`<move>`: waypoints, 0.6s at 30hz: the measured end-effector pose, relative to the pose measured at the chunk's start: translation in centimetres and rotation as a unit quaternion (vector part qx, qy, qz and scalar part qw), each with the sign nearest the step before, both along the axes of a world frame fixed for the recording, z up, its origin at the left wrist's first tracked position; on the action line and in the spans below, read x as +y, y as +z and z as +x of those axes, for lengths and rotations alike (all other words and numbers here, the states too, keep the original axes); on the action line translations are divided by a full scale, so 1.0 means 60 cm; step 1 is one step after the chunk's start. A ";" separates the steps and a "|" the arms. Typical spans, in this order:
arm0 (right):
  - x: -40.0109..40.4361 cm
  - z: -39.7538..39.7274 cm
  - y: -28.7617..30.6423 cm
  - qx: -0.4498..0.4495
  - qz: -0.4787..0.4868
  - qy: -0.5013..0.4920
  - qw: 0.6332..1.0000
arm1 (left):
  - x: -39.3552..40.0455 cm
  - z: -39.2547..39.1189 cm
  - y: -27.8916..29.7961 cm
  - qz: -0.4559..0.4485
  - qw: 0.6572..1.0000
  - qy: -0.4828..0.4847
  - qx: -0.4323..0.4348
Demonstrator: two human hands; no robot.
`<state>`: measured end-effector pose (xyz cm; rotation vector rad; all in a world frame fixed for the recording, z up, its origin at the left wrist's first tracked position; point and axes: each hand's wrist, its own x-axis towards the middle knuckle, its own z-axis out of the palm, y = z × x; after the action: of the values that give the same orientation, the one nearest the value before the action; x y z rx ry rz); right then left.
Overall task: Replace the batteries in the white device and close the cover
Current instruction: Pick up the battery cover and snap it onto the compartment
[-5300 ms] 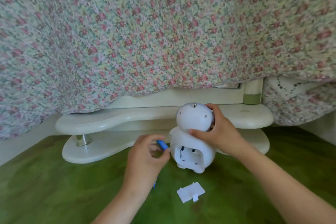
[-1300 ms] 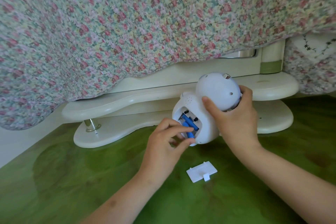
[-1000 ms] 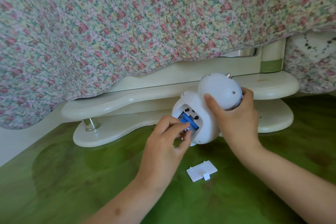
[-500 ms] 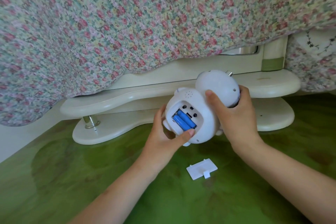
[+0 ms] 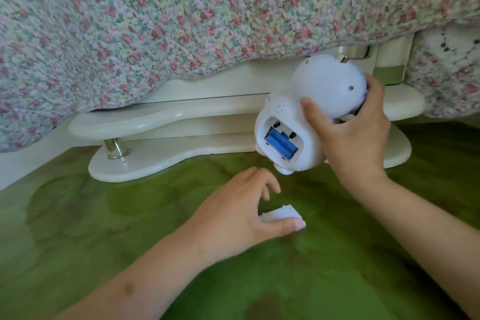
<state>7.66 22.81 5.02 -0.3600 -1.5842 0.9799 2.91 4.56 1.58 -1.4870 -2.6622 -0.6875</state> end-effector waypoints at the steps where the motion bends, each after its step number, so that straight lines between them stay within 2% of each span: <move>1: 0.001 0.000 0.002 0.004 0.000 -0.005 1.000 | 0.003 0.003 -0.005 -0.035 0.999 -0.029 0.007; 5: 0.000 -0.003 -0.002 0.001 0.018 -0.002 1.000 | 0.010 -0.013 -0.009 -0.032 0.996 -0.079 -0.003; 9: 0.001 -0.003 -0.008 -0.023 0.028 0.003 0.999 | 0.011 -0.015 0.003 -0.067 0.983 -0.103 0.140; 11: 0.001 -0.004 -0.009 -0.042 0.038 0.009 0.998 | 0.009 -0.016 0.008 -0.058 0.976 -0.108 0.181; 15: 0.007 -0.006 -0.009 -0.076 0.051 0.022 0.996 | -0.004 -0.026 0.008 0.003 0.984 -0.138 0.108; 18: 0.015 -0.008 -0.007 -0.104 0.051 0.031 0.993 | -0.010 -0.032 0.018 0.139 0.977 -0.154 0.059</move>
<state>7.17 23.70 4.58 -0.3519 -1.8368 0.9288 1.02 3.94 2.65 -1.8051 -2.1631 -0.9123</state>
